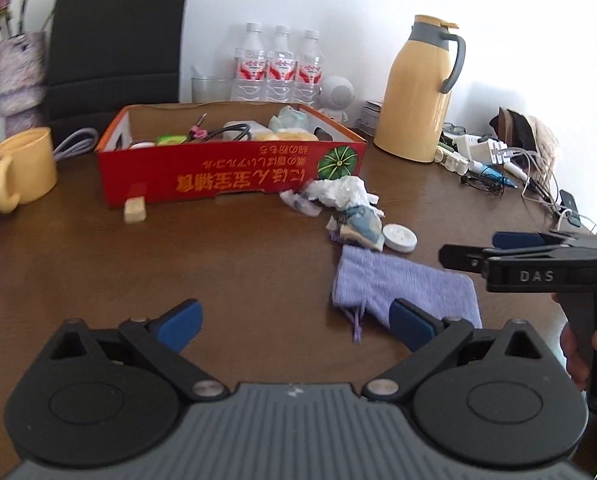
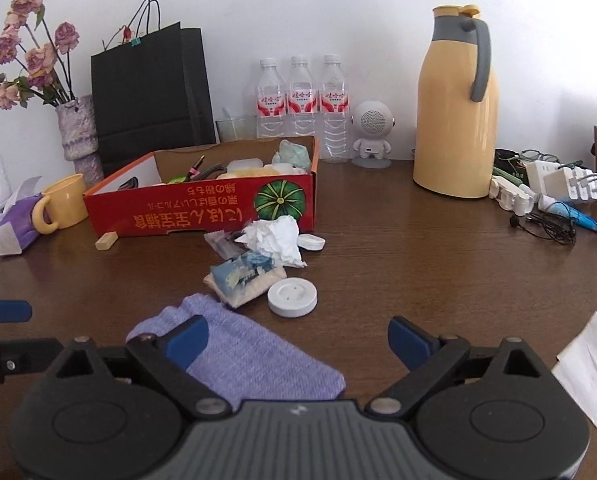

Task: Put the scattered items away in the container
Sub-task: 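Grasp the purple cloth pouch with the left tool while the right tool grasps the white round lid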

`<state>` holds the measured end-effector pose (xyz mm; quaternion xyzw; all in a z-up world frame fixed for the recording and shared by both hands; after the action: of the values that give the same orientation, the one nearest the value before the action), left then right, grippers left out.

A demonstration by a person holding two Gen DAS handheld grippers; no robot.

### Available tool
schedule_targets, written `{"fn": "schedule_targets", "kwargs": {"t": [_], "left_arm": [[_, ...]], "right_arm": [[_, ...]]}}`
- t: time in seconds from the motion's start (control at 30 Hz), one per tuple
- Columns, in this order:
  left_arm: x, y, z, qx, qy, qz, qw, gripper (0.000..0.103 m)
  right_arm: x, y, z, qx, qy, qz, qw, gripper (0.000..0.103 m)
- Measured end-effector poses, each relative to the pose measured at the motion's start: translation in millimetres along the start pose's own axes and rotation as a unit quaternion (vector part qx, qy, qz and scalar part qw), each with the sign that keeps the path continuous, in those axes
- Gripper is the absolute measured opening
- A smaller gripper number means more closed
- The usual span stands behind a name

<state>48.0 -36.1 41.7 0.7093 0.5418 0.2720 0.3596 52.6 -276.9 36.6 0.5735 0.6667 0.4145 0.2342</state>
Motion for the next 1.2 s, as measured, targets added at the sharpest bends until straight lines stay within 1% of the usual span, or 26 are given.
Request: {"fn": "schedule_targets", "kwargs": {"t": [0.07, 0.1, 0.13, 0.17, 0.2, 0.23, 0.3, 0.37, 0.4, 0.43, 0.47, 0.53, 0.6, 0.63, 0.67, 0.7, 0.73, 0.77, 0.8, 0.83, 0.9, 0.97, 1.07, 1.2], "left_arm": [[-9, 16, 17, -0.008, -0.015, 0.026, 0.9995, 0.099], [-14, 22, 26, -0.001, -0.023, 0.036, 0.9991, 0.099], [-18, 26, 37, 0.01, -0.029, 0.047, 0.9984, 0.096], [-24, 29, 46, 0.018, -0.035, 0.062, 0.9973, 0.089], [-30, 30, 53, 0.025, -0.042, 0.081, 0.9955, 0.086], [-35, 30, 57, 0.028, -0.049, 0.1, 0.9934, 0.082], [-43, 28, 65, 0.032, -0.065, 0.125, 0.9896, 0.082], [-47, 25, 70, 0.037, -0.079, 0.131, 0.9875, 0.082], [-47, 23, 72, 0.04, -0.086, 0.13, 0.987, 0.081], [-47, 21, 75, 0.045, -0.09, 0.127, 0.9869, 0.073], [-47, 18, 77, 0.052, -0.091, 0.124, 0.9867, 0.059], [-47, 13, 79, 0.056, -0.087, 0.123, 0.987, 0.045], [-44, 12, 74, 0.053, -0.081, 0.123, 0.9876, 0.035], [-41, 12, 72, 0.054, -0.081, 0.117, 0.9884, 0.031], [-38, 11, 70, 0.055, -0.08, 0.106, 0.9897, 0.025], [-34, 10, 67, 0.053, -0.075, 0.094, 0.9913, 0.023], [-29, 9, 63, 0.051, -0.067, 0.081, 0.9932, 0.017], [-24, 8, 58, 0.048, -0.055, 0.066, 0.9951, 0.004], [-18, 6, 51, 0.045, -0.044, 0.048, 0.9968, 0.003], [-10, 4, 44, 0.041, -0.033, 0.026, 0.9983, 0.003], [6, -1, 28, 0.031, -0.006, -0.016, 0.9994, 0.003], [20, -5, 14, 0.024, 0.016, -0.049, 0.9984, 0.003], [32, -7, -11, 0.009, 0.042, -0.074, 0.9963, 0.003], [41, -2, -51, -0.038, 0.064, -0.094, 0.9928, 0.003]], "right_arm": [[-8, 14, 18, 0.008, 0.01, -0.006, 1.0, 0.093], [-12, 20, 27, 0.013, 0.015, -0.01, 1.0, 0.092], [-16, 24, 35, 0.02, 0.021, -0.014, 0.999, 0.089], [-19, 26, 43, 0.028, 0.026, -0.017, 0.999, 0.086], [-22, 28, 49, 0.034, 0.03, -0.02, 0.999, 0.077], [-24, 28, 54, 0.04, 0.032, -0.022, 0.998, 0.074], [-29, 27, 61, 0.044, 0.046, -0.015, 0.998, 0.074], [-33, 25, 63, 0.048, 0.058, -0.007, 0.997, 0.073], [-33, 24, 64, 0.049, 0.055, -0.011, 0.997, 0.072], [-32, 23, 64, 0.047, 0.051, -0.016, 0.997, 0.072], [-32, 22, 65, 0.046, 0.048, -0.021, 0.998, 0.072], [-31, 20, 68, 0.05, 0.048, -0.025, 0.997, 0.07], [-28, 18, 71, 0.053, 0.05, -0.033, 0.997, 0.067], [-27, 17, 71, 0.053, 0.052, -0.035, 0.997, 0.065], [-25, 17, 70, 0.05, 0.053, -0.037, 0.997, 0.064], [-22, 16, 71, 0.048, 0.05, -0.044, 0.997, 0.062], [-18, 15, 71, 0.048, 0.044, -0.056, 0.996, 0.056], [-14, 14, 72, 0.05, 0.039, -0.069, 0.996, 0.051], [-11, 13, 74, 0.052, 0.035, -0.079, 0.995, 0.042], [-9, 11, 74, 0.051, 0.033, -0.085, 0.994, 0.038], [-6, 11, 72, 0.049, 0.023, -0.093, 0.994, 0.038], [-3, 9, 69, 0.048, 0.017, -0.097, 0.994, 0.038], [1, 7, 57, 0.04, 0.019, -0.085, 0.995, 0.038], [10, 5, 18, 0.003, 0.036, -0.058, 0.998, 0.038]]}}
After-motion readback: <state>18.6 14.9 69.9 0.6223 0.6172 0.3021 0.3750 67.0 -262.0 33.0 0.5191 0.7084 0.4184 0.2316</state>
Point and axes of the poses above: each gripper's, at about its wrist camera, not at the fingertips, and z roughly the way its jaws point, x to its left, y to its top, the point moved 1 cm from there along z, roughly the way its jaws point, and after that the axes turned 9 degrees about y, right-handed, at the moved point
